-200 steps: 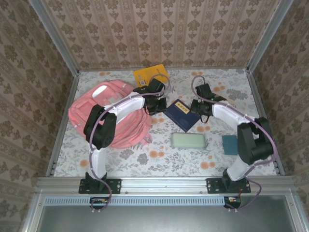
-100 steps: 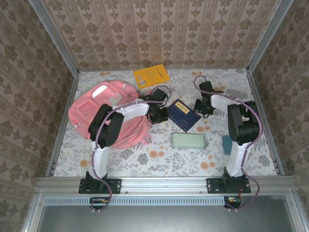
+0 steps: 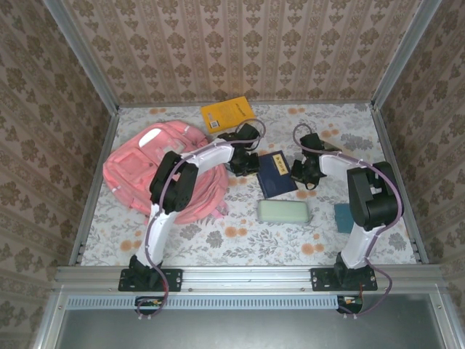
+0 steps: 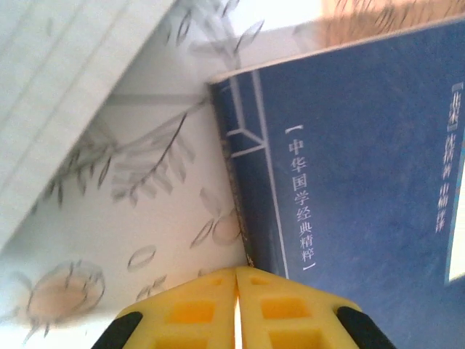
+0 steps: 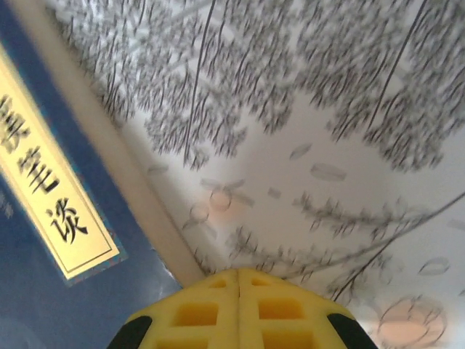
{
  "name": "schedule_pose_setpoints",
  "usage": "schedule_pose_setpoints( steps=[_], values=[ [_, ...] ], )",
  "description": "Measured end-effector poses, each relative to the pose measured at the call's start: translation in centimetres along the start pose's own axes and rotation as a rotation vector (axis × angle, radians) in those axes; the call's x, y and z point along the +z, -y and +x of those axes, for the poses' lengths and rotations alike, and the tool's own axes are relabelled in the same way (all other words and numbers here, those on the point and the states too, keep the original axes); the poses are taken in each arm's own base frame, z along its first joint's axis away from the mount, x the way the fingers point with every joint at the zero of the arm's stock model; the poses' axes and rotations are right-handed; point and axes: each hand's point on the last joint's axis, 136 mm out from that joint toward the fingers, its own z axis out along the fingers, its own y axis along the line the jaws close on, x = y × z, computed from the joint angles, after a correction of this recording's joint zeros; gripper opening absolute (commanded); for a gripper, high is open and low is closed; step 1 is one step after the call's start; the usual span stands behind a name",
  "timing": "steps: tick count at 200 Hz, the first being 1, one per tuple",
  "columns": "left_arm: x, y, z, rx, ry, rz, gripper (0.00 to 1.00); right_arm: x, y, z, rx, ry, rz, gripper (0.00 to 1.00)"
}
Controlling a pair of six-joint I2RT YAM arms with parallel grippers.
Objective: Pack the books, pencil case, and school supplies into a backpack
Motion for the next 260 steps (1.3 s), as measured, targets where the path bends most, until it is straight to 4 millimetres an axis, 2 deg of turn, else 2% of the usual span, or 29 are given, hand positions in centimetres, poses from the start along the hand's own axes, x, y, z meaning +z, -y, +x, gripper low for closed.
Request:
schedule_pose_setpoints(
  steps=[17, 45, 60, 84, 106, 127, 152, 169, 195, 230, 260],
  values=[
    [-0.1, 0.0, -1.0, 0.013, 0.018, 0.005, 0.18, -0.2, -0.8, 1.2, 0.000, -0.020, -0.016, 0.05],
    [-0.4, -0.6, -2.0, 0.025, 0.045, 0.009, 0.22, -1.1, -2.1, 2.5, -0.022, -0.038, -0.035, 0.22],
    [-0.9, -1.0, -1.6, 0.029, 0.050, 0.008, 0.25, -2.1, -2.4, 2.1, -0.034, -0.020, -0.039, 0.25],
    [-2.6, -1.1, -0.5, 0.047, 0.063, 0.023, 0.31, -3.4, -3.6, 0.2, -0.054, 0.020, -0.053, 0.27],
    [-4.3, -0.7, 0.0, 0.069, 0.089, 0.051, 0.35, -3.7, -4.7, -1.4, -0.064, 0.047, -0.071, 0.28],
    [-4.7, -0.4, 0.0, 0.082, 0.107, 0.077, 0.40, -2.6, -4.6, -1.3, -0.061, 0.024, -0.063, 0.28],
    [-4.2, -0.4, 0.4, 0.093, 0.093, 0.090, 0.41, -0.4, -3.7, -0.3, -0.050, -0.035, -0.031, 0.28],
    [-3.8, -0.3, 0.5, 0.101, 0.082, 0.100, 0.41, 0.6, -3.4, 0.2, -0.045, -0.061, -0.021, 0.23],
    [-3.0, -0.2, 0.8, 0.106, 0.059, 0.120, 0.41, 0.6, -3.8, 0.1, -0.044, -0.062, -0.037, 0.14],
    [-1.0, -0.9, 1.6, 0.097, 0.015, 0.108, 0.41, 0.6, -3.9, 0.1, -0.043, -0.063, -0.043, 0.13],
    [-1.1, -0.7, 1.5, 0.097, 0.011, 0.117, 0.41, 0.6, -3.9, 0.0, -0.043, -0.064, -0.043, 0.13]
  ],
)
